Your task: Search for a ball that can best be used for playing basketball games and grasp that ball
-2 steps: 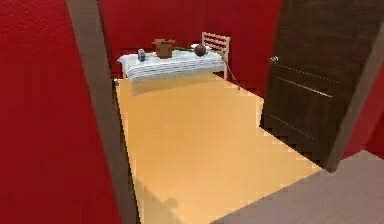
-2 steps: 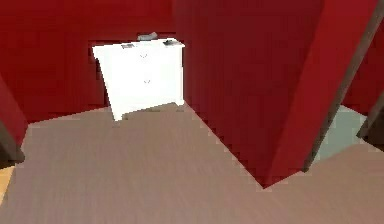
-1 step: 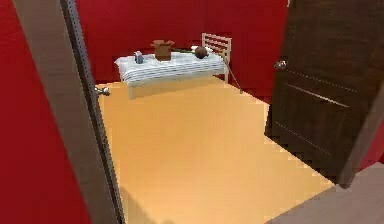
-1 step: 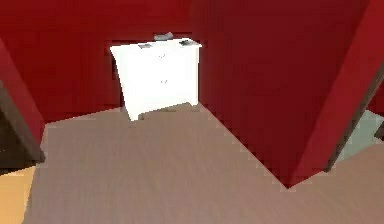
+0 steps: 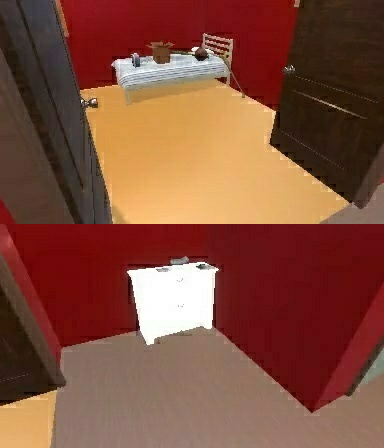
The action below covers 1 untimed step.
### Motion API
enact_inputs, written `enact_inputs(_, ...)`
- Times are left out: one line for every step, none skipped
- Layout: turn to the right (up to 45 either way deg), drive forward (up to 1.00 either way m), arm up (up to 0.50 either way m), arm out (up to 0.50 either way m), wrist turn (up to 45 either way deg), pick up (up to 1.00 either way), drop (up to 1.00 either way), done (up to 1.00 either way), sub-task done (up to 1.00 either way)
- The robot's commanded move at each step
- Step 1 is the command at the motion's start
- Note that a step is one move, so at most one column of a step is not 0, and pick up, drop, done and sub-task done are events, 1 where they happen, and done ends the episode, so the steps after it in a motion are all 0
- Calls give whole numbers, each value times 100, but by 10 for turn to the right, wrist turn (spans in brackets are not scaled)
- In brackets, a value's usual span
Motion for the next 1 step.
enact_inputs(360, 0, 0, 0, 0, 0, 0, 0, 0)
